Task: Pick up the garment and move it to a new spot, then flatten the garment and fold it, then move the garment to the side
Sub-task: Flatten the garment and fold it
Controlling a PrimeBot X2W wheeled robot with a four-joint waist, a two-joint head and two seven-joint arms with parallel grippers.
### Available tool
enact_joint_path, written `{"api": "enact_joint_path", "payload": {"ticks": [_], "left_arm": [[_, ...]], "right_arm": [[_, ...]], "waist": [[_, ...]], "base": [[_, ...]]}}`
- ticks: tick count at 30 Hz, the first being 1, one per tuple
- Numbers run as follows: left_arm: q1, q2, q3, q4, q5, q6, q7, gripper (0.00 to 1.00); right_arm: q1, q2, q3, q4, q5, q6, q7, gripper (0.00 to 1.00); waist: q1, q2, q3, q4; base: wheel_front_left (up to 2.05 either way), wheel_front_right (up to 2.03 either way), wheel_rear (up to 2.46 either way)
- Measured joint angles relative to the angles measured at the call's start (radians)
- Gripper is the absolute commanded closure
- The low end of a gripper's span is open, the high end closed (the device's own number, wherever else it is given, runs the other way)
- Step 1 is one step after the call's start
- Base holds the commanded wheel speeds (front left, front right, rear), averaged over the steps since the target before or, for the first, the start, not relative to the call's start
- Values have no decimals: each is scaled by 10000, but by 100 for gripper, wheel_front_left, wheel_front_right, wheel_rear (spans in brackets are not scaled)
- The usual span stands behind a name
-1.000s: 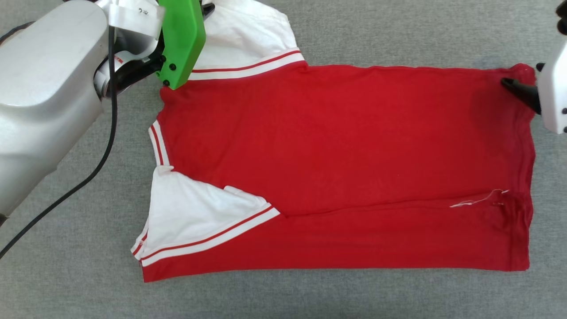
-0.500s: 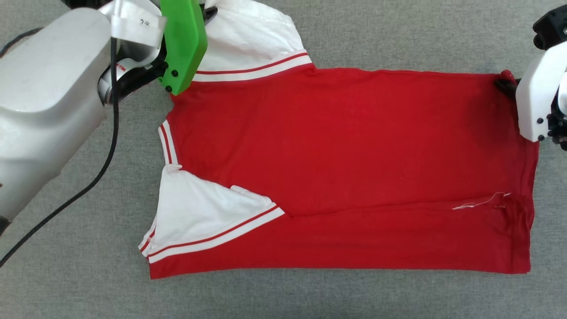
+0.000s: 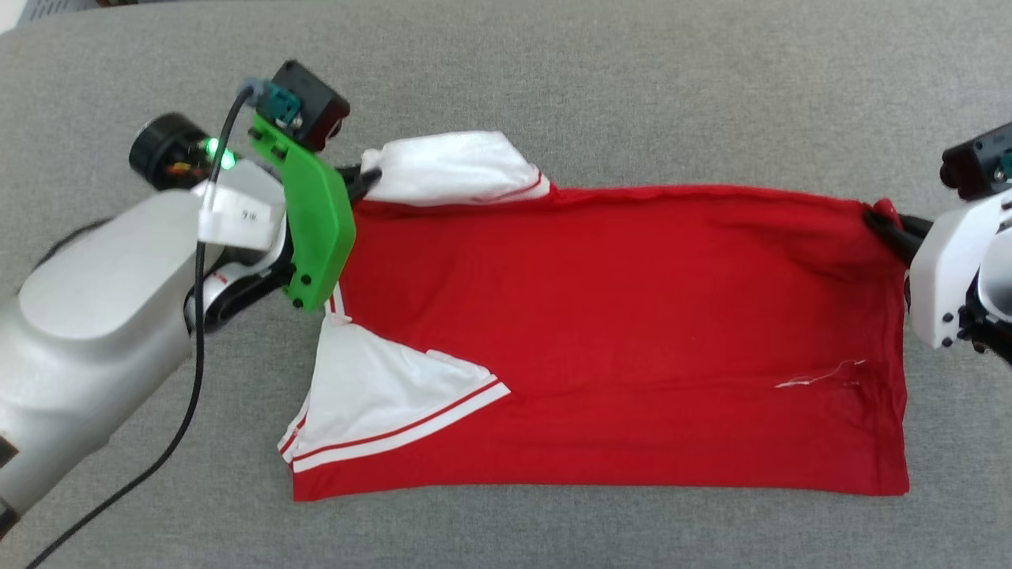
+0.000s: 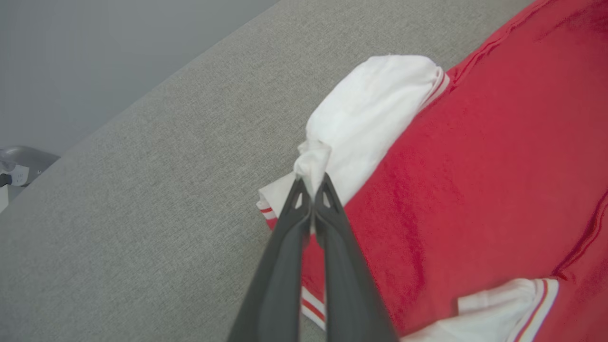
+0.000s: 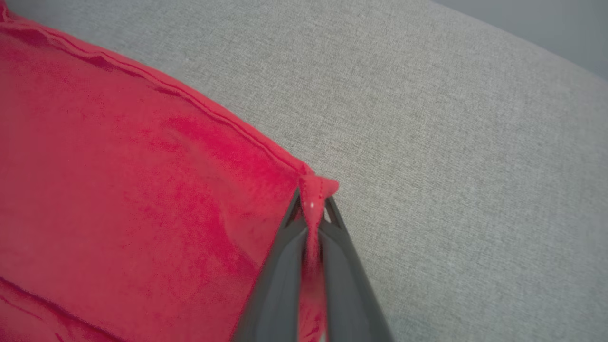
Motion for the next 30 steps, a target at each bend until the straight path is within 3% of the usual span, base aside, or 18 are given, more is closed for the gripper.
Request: {"api": "enact_joint_path", "payload": {"ticks": [6, 14, 22, 28, 29, 30], "left_arm": [[1571, 725, -40, -957, -234, 635, -458, 100], [3482, 1227, -119, -1996, -594, 1396, -938, 100], [4926, 1283, -190, -2220, -677, 1743, -1055, 100], [5355, 1018, -222, -1850, -587, 1785, -1020, 100], [5395, 957, -221, -1795, -558, 1852, -1116, 56], [5410, 917, -211, -1728, -460, 1952, -1292, 0]], "right_arm": [[1168, -224, -31, -393, 40, 0, -696, 100], [3041, -393, -765, -1145, 23, 0, -1168, 100], [5283, -33, -1941, -1785, -82, 0, -1221, 100], [6077, 376, -2449, -1824, -640, 0, -851, 100], [6148, 472, -2562, -1837, -692, 0, -828, 67], [6177, 552, -2677, -1860, -700, 0, -805, 0]], "waist": [[0, 0, -722, 43], [0, 0, -1381, 137], [0, 0, -1666, 205], [0, 0, -1662, 167], [0, 0, -1670, 165], [0, 0, -1687, 162]], "base": [[0, 0, 0], [0, 0, 0], [0, 0, 0], [0, 0, 0], [0, 0, 0], [0, 0, 0]]}}
